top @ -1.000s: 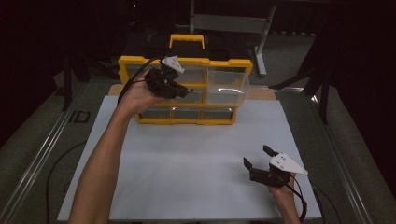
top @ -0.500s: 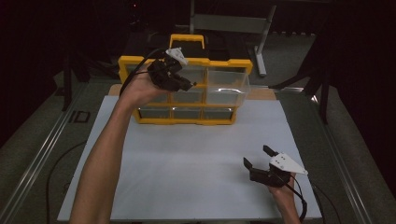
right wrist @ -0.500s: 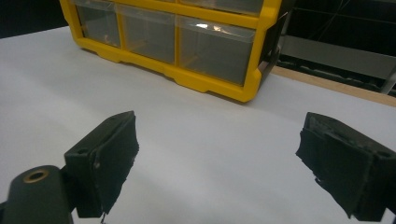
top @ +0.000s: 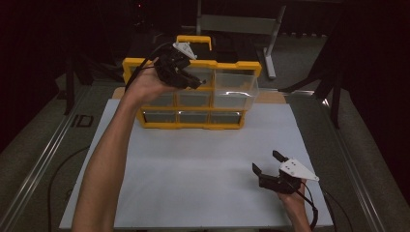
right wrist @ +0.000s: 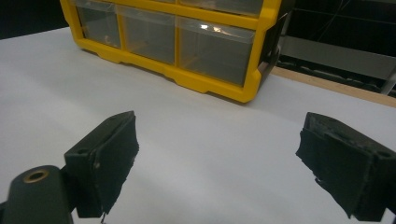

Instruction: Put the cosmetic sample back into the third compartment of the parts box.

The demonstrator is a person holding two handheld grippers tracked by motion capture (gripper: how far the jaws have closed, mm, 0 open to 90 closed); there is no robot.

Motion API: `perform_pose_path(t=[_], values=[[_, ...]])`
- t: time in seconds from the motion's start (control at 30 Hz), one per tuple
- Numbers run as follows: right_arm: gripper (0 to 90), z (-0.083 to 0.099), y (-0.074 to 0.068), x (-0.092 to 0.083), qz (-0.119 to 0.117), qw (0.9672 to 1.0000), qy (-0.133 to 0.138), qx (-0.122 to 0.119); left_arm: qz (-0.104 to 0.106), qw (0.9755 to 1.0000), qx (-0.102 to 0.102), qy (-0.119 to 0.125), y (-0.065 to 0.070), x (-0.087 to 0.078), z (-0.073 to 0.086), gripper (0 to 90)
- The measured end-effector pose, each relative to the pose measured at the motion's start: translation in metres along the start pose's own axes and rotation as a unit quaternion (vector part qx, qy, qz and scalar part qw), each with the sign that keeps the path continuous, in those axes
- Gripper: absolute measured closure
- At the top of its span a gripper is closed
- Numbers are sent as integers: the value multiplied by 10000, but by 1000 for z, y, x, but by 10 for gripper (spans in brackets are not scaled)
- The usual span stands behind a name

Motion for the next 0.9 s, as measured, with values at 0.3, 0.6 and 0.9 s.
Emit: perform_pose_path(t=[0.3,0.6,0.9], values=[[115,0,0,0,-8,10000,-6,12,27,10000,2,43,-2,-2,-10,815],[114,0,0,0,2,10000,1,15,43,9999,10,116,-2,-6,-20,815],[114,0,0,0,-15,10000,0,-2,46,10000,29,19,-3,-4,-28,815]])
Point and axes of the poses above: each handheld gripper's, and its own axes: x roughly forward along the jaws, z roughly out of its underside, y roughly to its right, the point moved 2 cm from there along x, roughly forward along the jaws, and after that the axes turned 13 degrees about z, right-handed, at the moved point
